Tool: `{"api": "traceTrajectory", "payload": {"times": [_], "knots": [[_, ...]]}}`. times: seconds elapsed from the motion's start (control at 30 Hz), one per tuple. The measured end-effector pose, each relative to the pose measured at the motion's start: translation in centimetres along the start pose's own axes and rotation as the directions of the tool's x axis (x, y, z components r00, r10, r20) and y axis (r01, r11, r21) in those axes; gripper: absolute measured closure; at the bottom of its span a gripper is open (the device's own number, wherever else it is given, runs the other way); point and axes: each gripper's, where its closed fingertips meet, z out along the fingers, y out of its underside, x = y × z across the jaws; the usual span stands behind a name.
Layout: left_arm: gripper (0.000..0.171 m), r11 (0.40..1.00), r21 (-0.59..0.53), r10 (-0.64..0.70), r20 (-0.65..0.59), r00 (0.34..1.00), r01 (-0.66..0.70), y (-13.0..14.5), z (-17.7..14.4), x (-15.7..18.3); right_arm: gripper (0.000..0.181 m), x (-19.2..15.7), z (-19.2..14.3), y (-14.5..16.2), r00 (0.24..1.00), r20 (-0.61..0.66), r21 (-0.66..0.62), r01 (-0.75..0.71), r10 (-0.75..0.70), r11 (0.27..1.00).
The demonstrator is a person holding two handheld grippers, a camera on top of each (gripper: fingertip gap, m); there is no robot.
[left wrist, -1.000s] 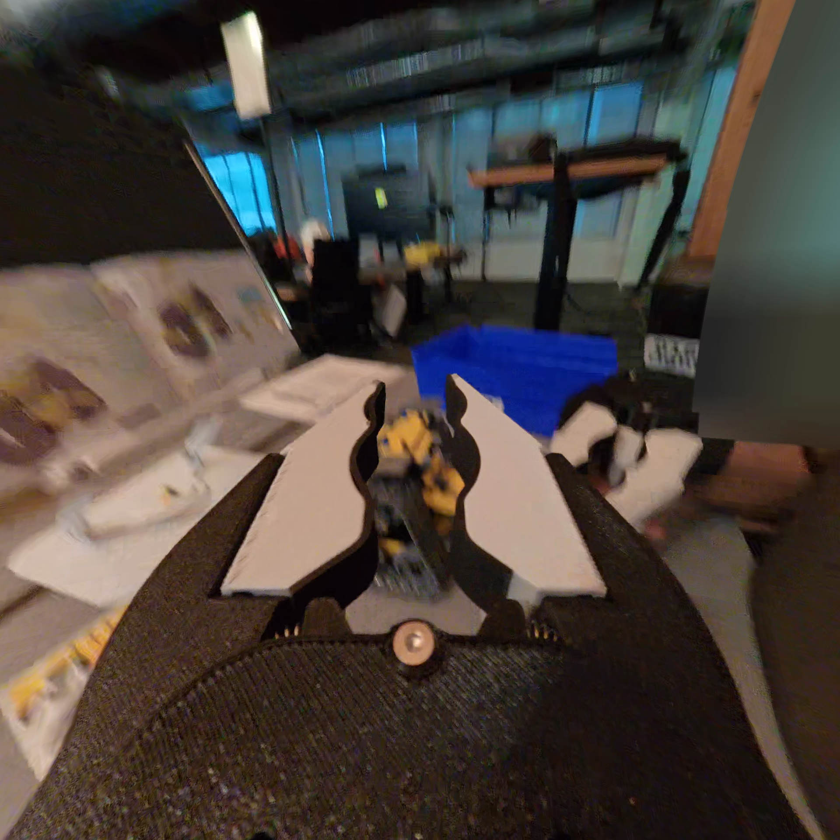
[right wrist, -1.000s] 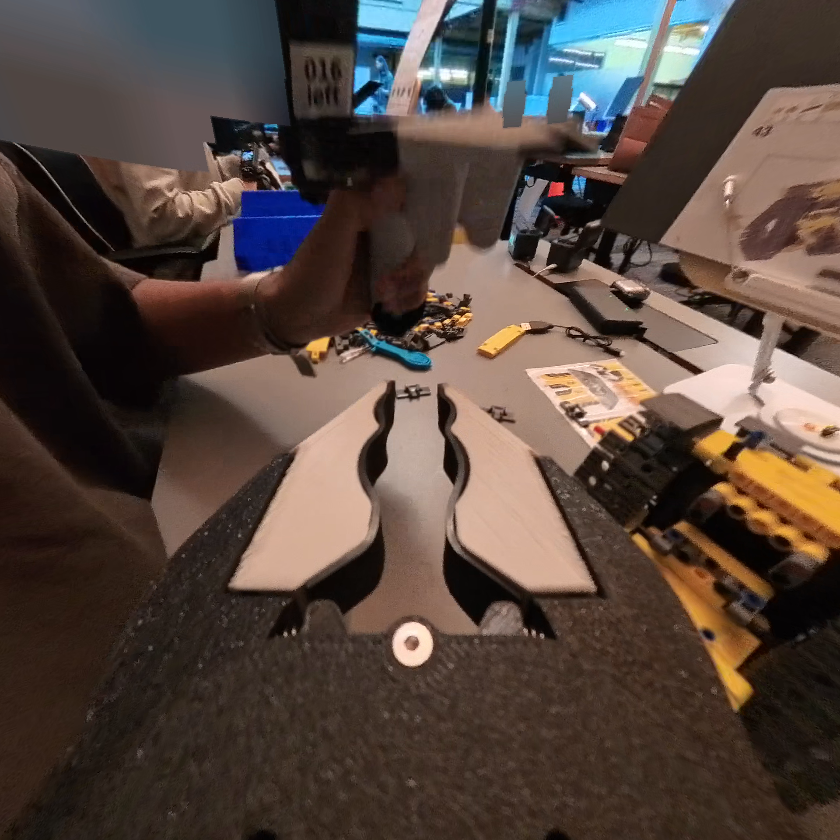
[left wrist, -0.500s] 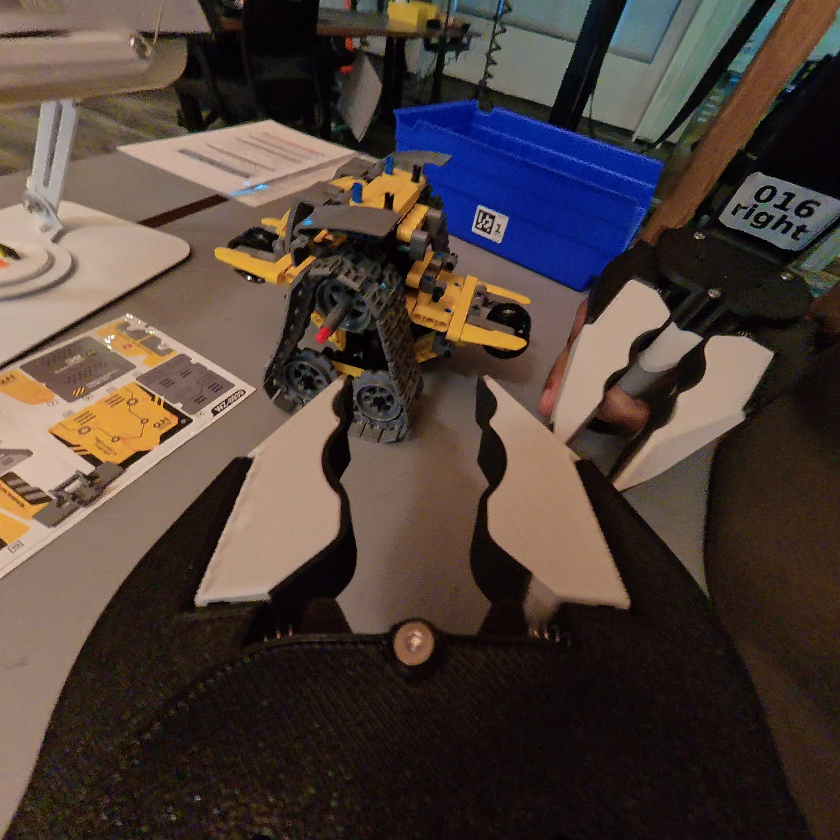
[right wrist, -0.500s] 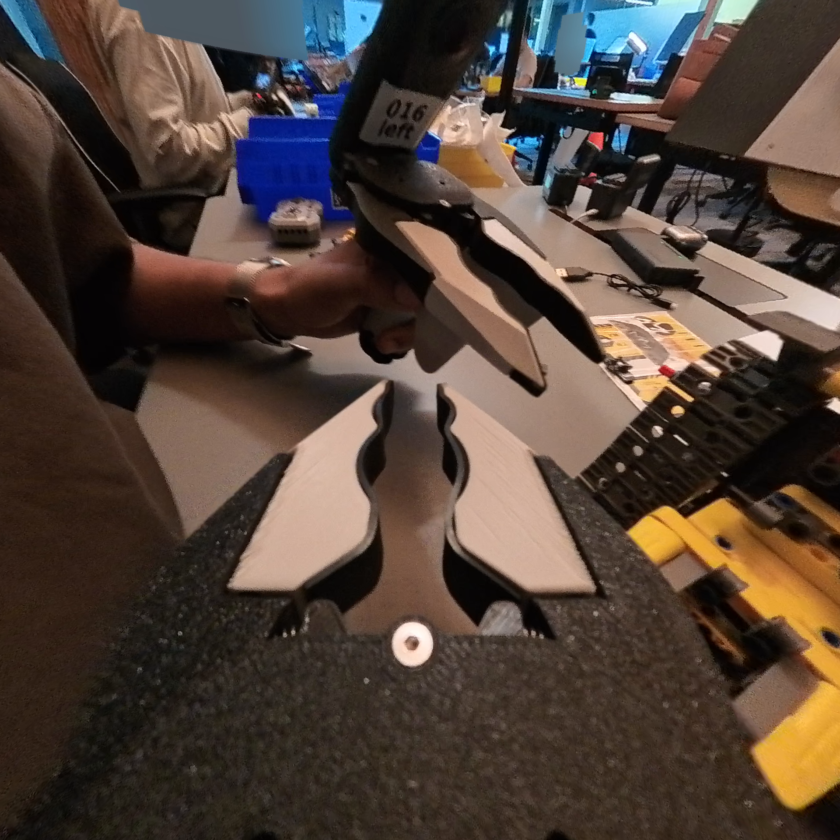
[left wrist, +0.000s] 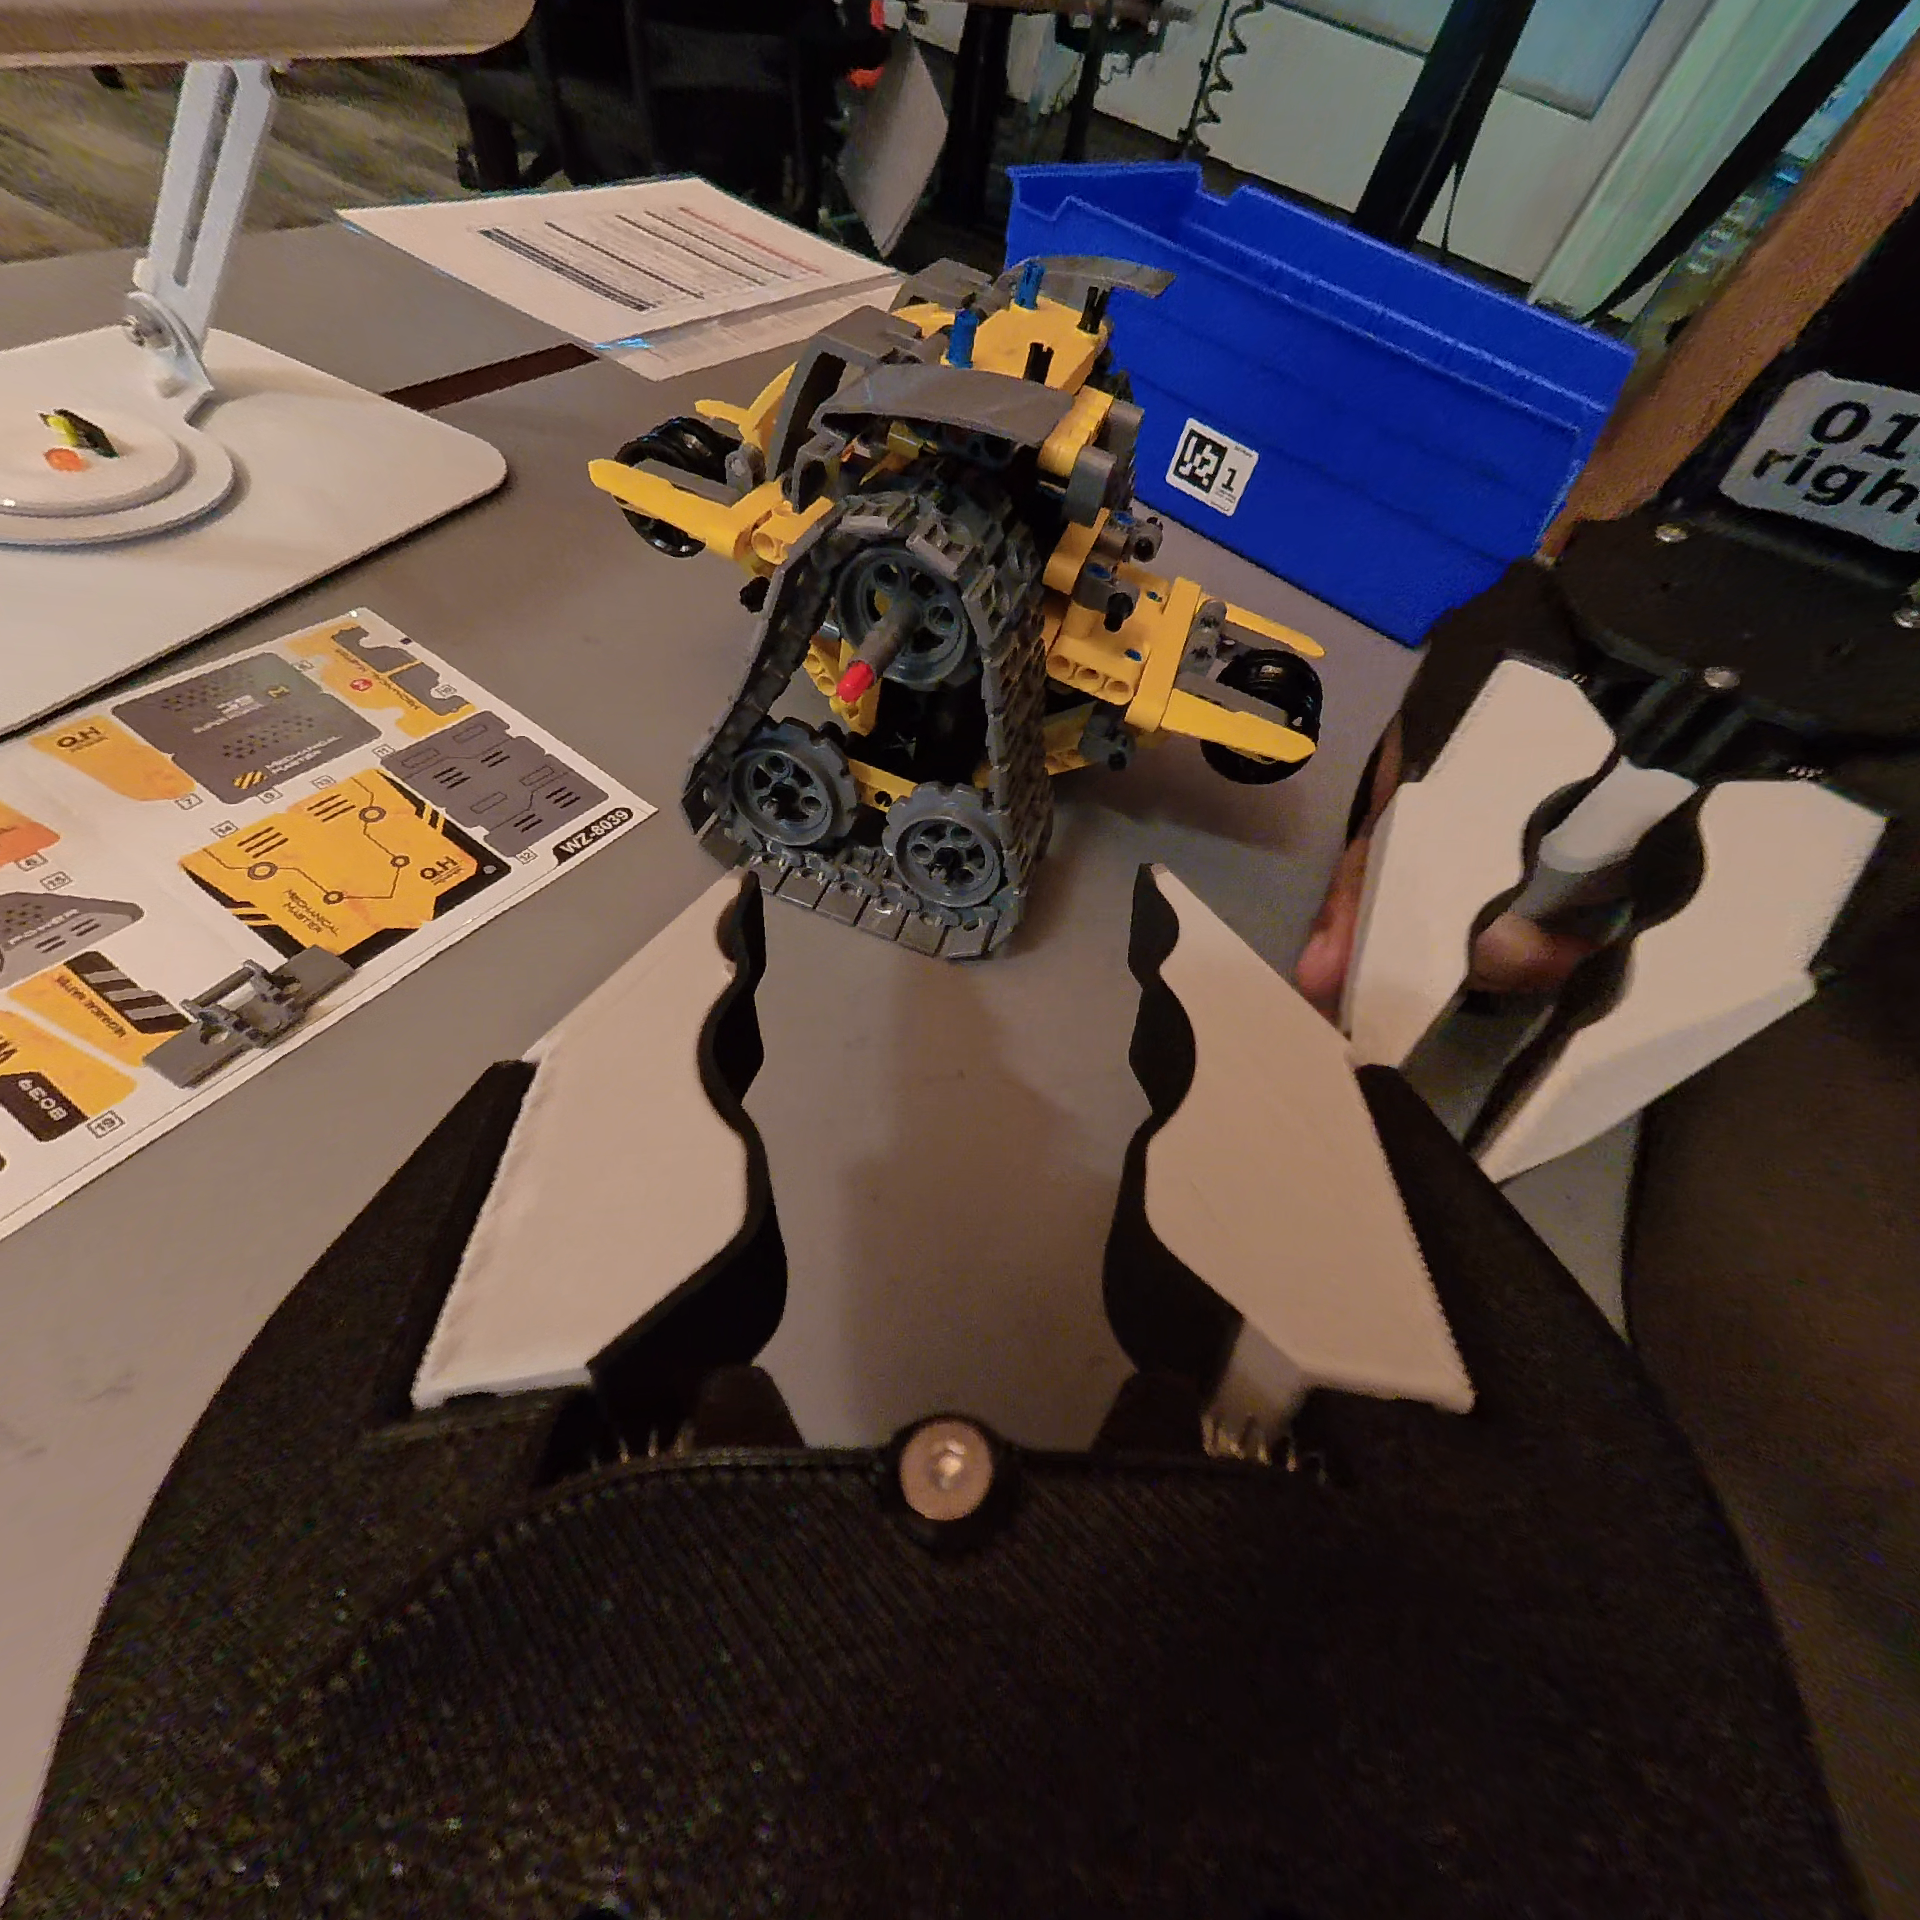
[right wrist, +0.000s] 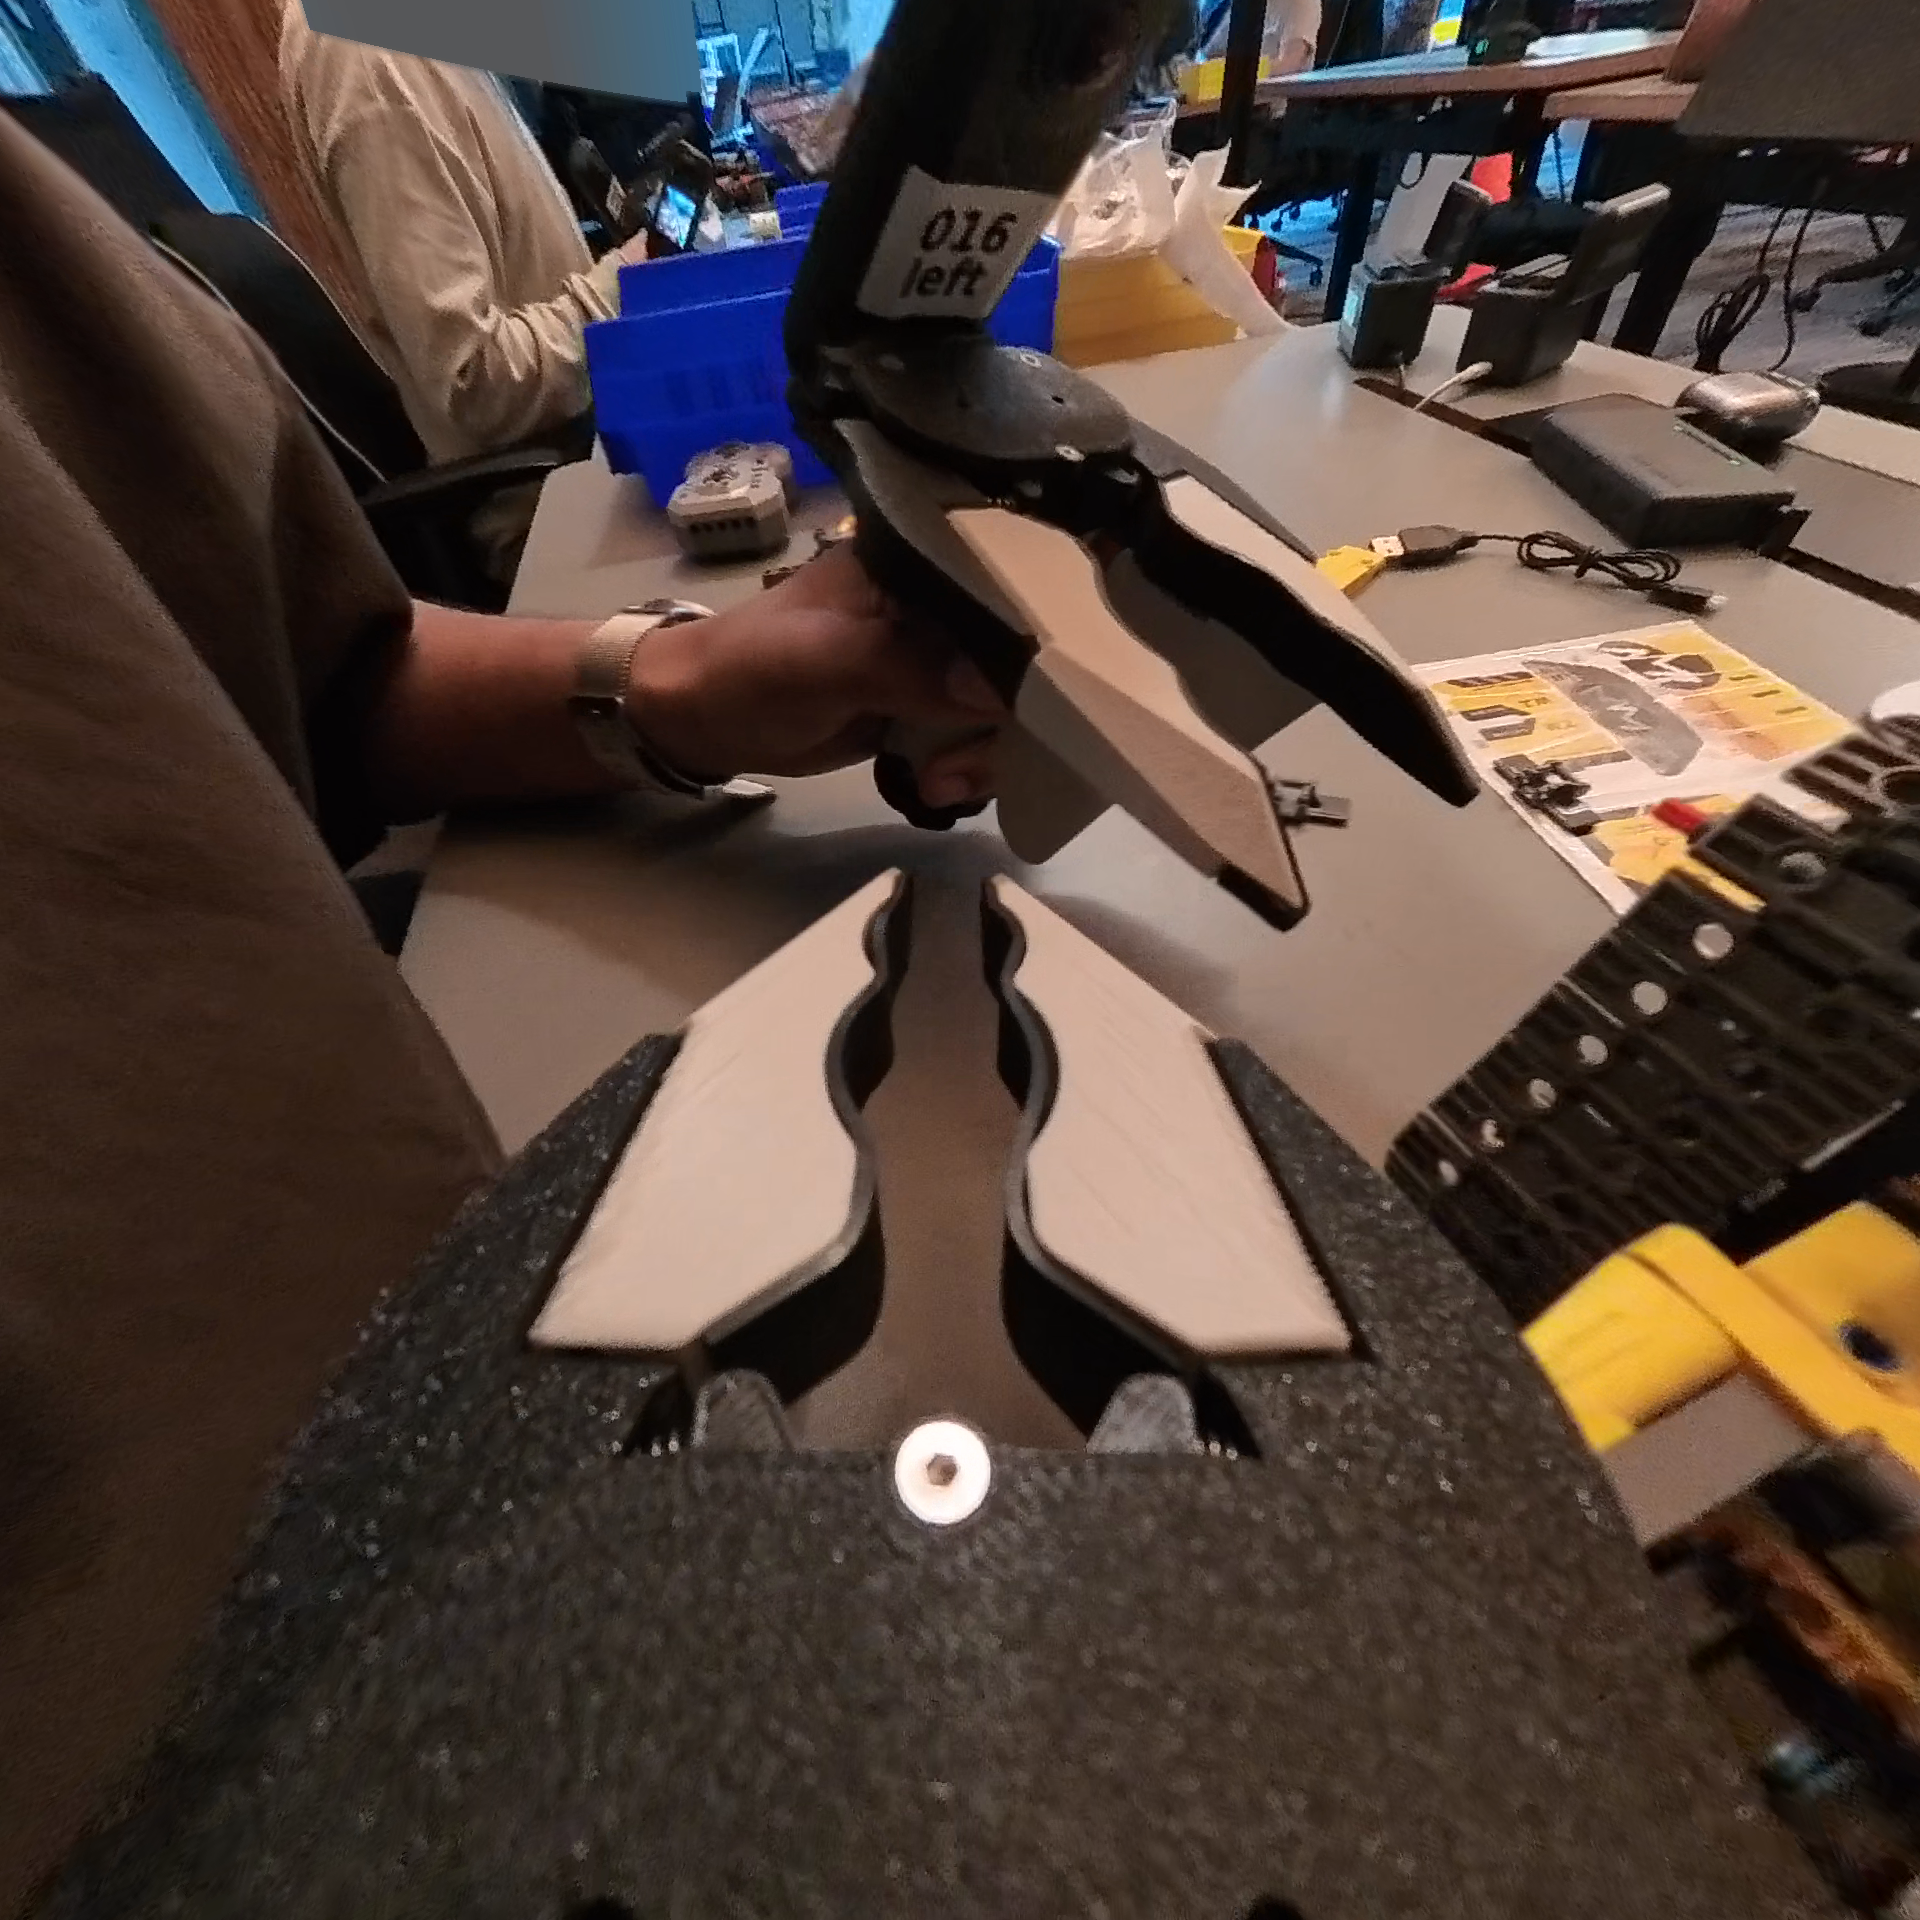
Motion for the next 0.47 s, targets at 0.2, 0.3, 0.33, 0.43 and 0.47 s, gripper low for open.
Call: {"api": "traceTrajectory", "payload": {"times": [0.2,0.3,0.33,0.43,0.47], "knots": [[0.103,1.0,-0.023,0.011,-0.01,1.0,-0.012,0.6,0.3,0.2,0.163,-0.6,-0.7,0.7,0.994,0.01,-0.035,0.113,-0.113,0.993],[0.103,0.999,-0.029,0.018,-0.016,1.0,-0.018,0.8,0.5,0.4,0.162,-0.9,-0.7,0.8,0.994,0.027,-0.036,0.111,-0.11,0.993],[0.103,0.999,-0.032,0.022,-0.015,1.0,-0.022,0.8,0.5,0.3,0.161,-0.9,-0.7,0.8,0.994,0.03,-0.037,0.11,-0.109,0.993],[0.104,0.999,-0.039,0.023,-0.016,1.0,-0.024,1.1,0.6,0.3,0.158,-1.0,-0.6,0.9,0.994,0.043,-0.045,0.103,-0.101,0.994],[0.104,0.999,-0.041,0.019,-0.021,1.0,-0.02,1.1,0.7,0.3,0.158,-1.0,-0.7,0.9,0.994,0.046,-0.045,0.1,-0.098,0.994]]}}
